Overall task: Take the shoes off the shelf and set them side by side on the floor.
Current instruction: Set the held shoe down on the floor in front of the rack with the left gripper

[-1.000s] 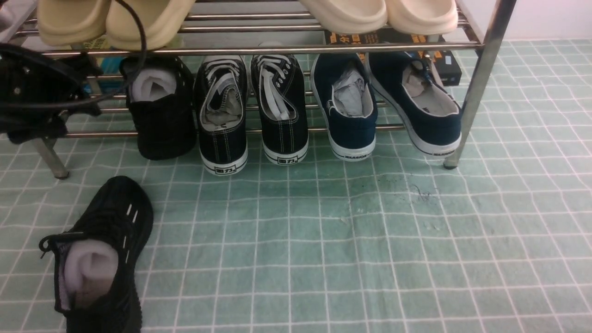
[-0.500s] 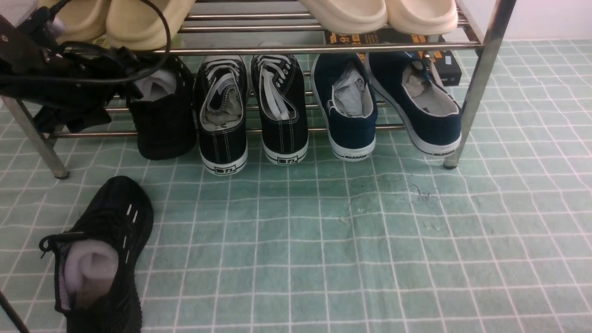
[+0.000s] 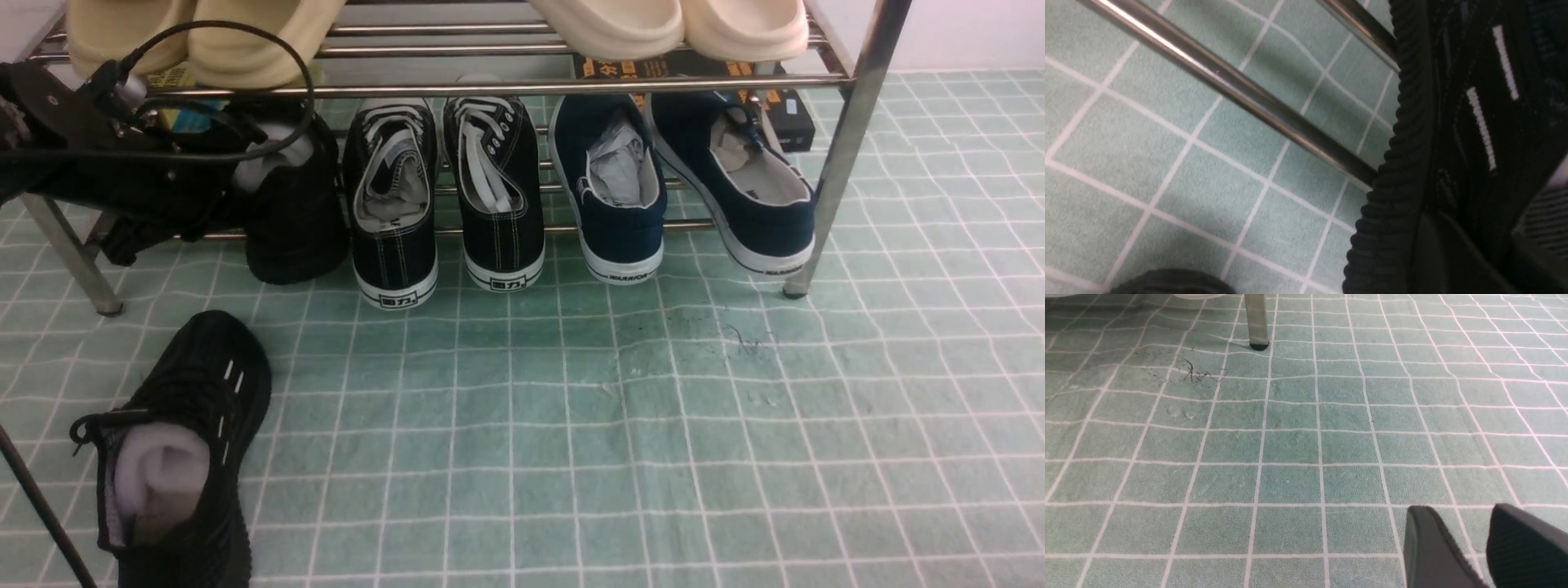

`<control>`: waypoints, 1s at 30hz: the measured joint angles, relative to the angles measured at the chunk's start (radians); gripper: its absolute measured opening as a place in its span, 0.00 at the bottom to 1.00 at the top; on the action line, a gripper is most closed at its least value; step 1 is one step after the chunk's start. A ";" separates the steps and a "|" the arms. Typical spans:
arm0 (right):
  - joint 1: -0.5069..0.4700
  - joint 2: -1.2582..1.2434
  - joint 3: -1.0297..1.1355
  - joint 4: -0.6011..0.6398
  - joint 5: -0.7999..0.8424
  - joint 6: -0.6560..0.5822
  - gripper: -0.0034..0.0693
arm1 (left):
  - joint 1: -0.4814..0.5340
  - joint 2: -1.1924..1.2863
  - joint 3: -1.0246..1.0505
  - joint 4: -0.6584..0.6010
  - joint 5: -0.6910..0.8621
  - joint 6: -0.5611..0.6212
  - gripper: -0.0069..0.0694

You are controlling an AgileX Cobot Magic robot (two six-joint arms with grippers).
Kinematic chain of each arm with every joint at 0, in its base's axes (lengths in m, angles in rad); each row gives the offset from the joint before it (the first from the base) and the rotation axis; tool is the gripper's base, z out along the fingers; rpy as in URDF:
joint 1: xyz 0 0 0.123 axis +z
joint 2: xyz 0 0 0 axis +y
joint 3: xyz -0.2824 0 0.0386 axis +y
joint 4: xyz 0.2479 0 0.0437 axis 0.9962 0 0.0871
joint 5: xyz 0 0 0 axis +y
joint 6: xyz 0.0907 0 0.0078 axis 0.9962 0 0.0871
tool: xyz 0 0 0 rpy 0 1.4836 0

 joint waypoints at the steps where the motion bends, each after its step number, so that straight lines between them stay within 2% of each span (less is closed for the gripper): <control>1: 0.000 0.000 0.000 0.000 0.000 0.000 0.37 | 0.000 -0.013 0.000 0.005 0.029 0.004 0.14; 21: 0.000 0.000 0.000 0.000 0.000 0.000 0.37 | 0.000 -0.433 0.014 0.150 0.601 0.046 0.13; 25: 0.000 0.000 0.000 0.000 0.000 0.000 0.37 | 0.000 -0.497 0.081 0.173 0.641 0.037 0.13; 30: 0.000 0.000 0.000 0.000 0.000 0.000 0.37 | 0.000 -0.578 0.220 0.162 0.590 0.004 0.13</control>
